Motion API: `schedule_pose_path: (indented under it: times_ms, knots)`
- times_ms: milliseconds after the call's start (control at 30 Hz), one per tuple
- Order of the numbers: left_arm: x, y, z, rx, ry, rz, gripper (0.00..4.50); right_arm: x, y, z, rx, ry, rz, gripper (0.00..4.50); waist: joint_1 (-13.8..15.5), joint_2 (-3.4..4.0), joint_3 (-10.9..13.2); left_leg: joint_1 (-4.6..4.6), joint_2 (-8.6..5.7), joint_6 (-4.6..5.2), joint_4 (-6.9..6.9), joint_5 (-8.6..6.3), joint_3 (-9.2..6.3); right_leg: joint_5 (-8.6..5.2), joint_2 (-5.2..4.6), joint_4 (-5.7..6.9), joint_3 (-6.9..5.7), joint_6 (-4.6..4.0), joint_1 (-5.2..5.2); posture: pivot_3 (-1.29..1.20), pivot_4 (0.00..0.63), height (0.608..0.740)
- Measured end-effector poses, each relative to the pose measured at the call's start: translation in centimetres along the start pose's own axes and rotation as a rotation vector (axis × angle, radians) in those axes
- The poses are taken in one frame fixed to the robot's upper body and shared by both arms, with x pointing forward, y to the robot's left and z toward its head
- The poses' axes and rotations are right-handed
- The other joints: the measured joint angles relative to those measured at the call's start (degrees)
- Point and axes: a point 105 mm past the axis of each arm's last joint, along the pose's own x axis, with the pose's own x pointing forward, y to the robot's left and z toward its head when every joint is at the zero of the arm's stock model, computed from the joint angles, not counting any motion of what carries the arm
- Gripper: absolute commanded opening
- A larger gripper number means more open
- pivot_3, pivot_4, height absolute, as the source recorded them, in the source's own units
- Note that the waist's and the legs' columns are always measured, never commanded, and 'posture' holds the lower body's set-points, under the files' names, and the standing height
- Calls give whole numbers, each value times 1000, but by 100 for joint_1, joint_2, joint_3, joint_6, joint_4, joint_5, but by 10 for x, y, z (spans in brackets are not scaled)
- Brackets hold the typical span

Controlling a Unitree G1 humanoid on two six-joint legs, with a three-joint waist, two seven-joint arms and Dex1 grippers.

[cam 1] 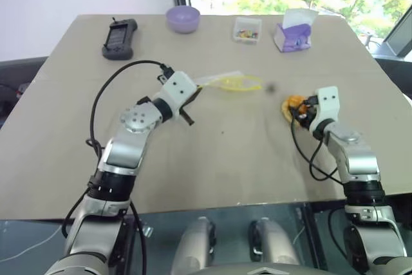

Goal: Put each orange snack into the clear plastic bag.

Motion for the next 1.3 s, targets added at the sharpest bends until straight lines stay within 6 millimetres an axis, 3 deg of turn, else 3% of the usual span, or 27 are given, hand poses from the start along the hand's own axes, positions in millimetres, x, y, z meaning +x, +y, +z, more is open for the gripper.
schedule_pose_path:
  times_ms: [200, 333, 433, 500, 633, 767, 900, 1000, 1300]
  knots:
    - [1, 0, 2, 0, -5, 1, 0, -3, 2, 8, 6, -29, 35, 1397, -10, 2, 1, -2, 0, 0, -1, 0, 1, 0, 0, 0, 2, 0, -3, 0, 150, 740]
    - [3, 2, 5, 3, -13, 4, 0, -14, 28, 42, 51, -124, 199, 1397, -36, 5, 3, -3, 2, 0, -4, 0, 1, 0, 2, 0, 3, 0, -6, 0, 150, 740]
    - [5, 3, 7, 4, -26, 6, 0, -25, 56, 82, 59, -223, 349, 1397, -36, 5, 3, -3, 4, 1, -4, -1, -1, 0, 3, 0, 0, 0, -6, 0, 150, 740]
    - [5, 2, 9, 9, -36, 5, 0, -29, 69, 94, 59, -249, 406, 1397, -22, 5, 3, -3, 4, 1, -3, -1, -2, 0, 2, 0, -2, 0, -5, 0, 150, 740]
    - [6, 0, 13, 34, -62, -3, 0, -27, 92, 90, 49, -207, 486, 1397, 15, 5, 3, -8, -2, 5, -3, -3, -2, 0, -4, -5, -2, 0, -6, 0, 150, 740]
    - [8, -11, 15, 39, -80, -36, 0, -22, 98, 87, 50, -182, 509, 1397, 9, 5, 3, -14, -2, 8, -2, -5, -1, 0, -3, -10, -2, 0, -9, 0, 150, 740]
    - [5, -21, 22, 83, -131, -75, 0, -18, 102, 88, 53, -175, 528, 1397, -1, 5, 3, -19, -1, 8, -2, -5, -1, 0, -2, -10, -3, -1, -14, 0, 150, 740]
    - [1, -40, 25, 130, -179, -154, 0, -12, 102, 82, 65, -142, 543, 1397, -7, 5, 3, -20, -1, 8, -2, -5, 0, 0, -4, -10, -3, -1, -15, 0, 150, 740]
    - [-10, -48, 27, 193, -242, -233, 0, -5, 101, 67, 44, -51, 601, 1397, -19, 5, 3, -22, 0, 9, -2, -6, -1, 0, -2, -10, -4, -1, -18, 0, 150, 740]
